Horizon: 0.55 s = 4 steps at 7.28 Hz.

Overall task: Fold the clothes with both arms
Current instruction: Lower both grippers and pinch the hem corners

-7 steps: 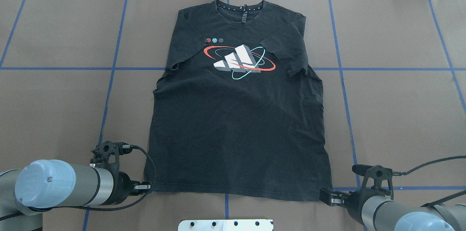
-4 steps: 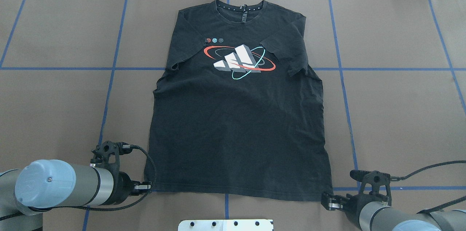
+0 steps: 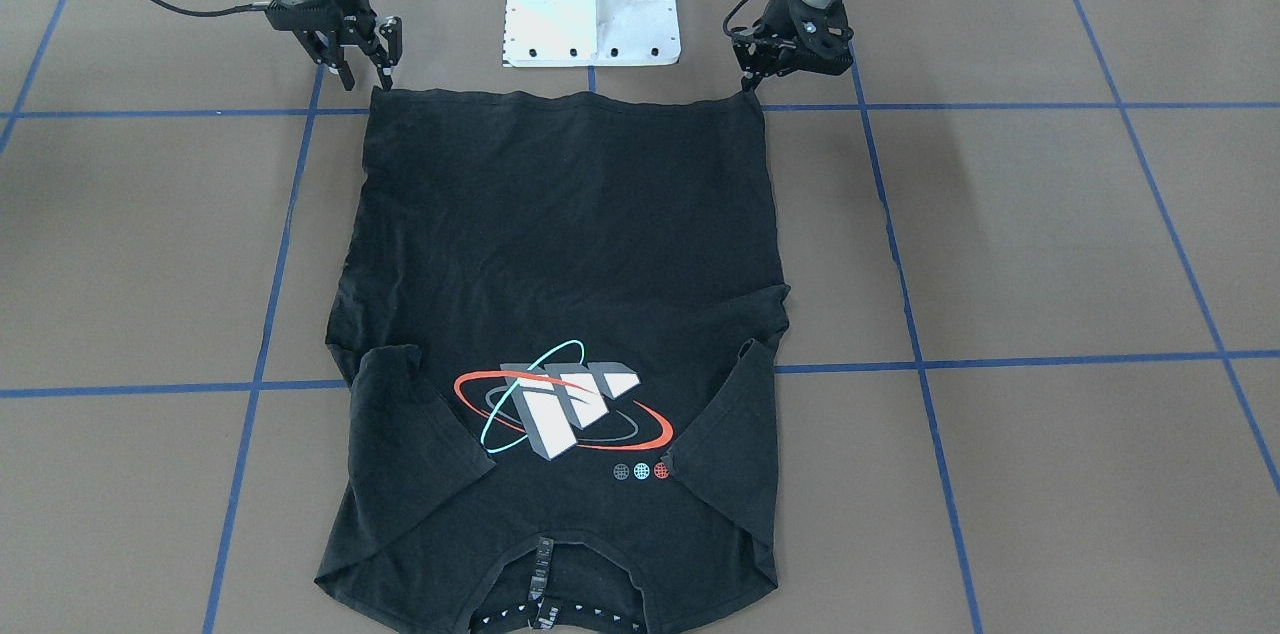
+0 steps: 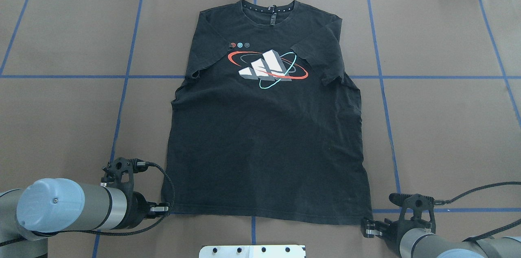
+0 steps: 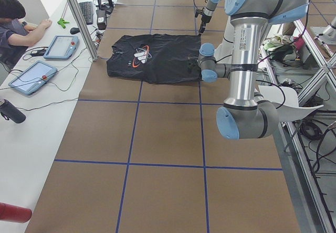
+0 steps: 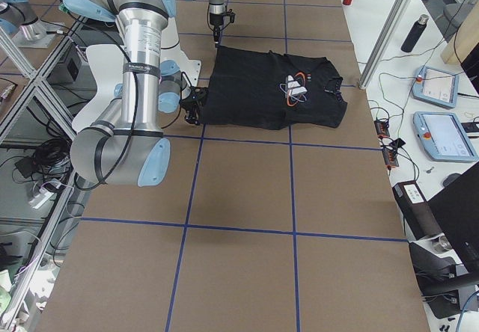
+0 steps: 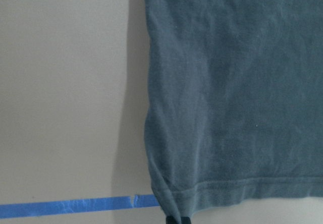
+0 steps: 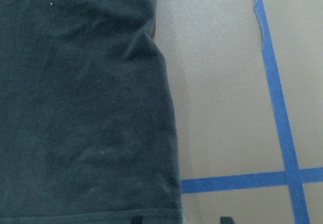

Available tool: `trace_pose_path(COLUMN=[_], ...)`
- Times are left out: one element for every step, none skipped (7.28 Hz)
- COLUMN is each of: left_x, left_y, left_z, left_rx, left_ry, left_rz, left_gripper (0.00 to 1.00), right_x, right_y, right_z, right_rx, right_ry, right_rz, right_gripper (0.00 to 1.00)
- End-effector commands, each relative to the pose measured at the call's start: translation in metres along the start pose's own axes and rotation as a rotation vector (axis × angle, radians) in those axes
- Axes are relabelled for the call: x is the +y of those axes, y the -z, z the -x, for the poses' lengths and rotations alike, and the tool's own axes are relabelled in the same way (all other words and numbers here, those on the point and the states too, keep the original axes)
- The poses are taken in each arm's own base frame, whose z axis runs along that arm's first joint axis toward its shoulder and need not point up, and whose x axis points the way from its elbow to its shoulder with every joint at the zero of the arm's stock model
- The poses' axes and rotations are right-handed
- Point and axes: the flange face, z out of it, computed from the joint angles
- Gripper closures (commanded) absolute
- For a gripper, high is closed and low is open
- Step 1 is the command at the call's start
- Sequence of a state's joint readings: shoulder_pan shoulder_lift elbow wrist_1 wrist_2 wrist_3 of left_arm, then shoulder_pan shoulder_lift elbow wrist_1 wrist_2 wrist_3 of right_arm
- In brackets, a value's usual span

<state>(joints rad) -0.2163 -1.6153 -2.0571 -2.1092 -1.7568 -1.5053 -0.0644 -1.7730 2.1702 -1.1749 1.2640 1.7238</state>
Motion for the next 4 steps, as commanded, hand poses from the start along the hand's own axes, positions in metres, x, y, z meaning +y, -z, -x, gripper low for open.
trace_pose_path(left_x=[0.0002, 0.0001, 0.0001, 0.0001], left_y=[0.0007, 0.0007, 0.0006, 0.0006], left_z=[-0.0005, -0.0005, 0.0003, 0.0003], left_rx=[0.002, 0.002, 0.0, 0.0], left_ry=[-0.001, 0.001, 0.001, 0.001], left_rz=[0.001, 0.0, 0.0, 0.0], left_gripper=[1.0, 1.0, 1.0, 1.0], right_x=[0.0031, 0.0033, 0.0036, 0.0042], right_y=[-0.005, -0.0046, -0.0044, -0.0044], right_z=[-0.0023, -0.0001, 0.0006, 0.0007], right_rx=[0.009, 0.005, 0.004, 0.004], right_ry=[0.006, 0.005, 0.004, 0.005], right_rz=[0.0, 0.001, 0.003, 0.004], right_gripper=[0.42, 0.46, 0.62, 0.68])
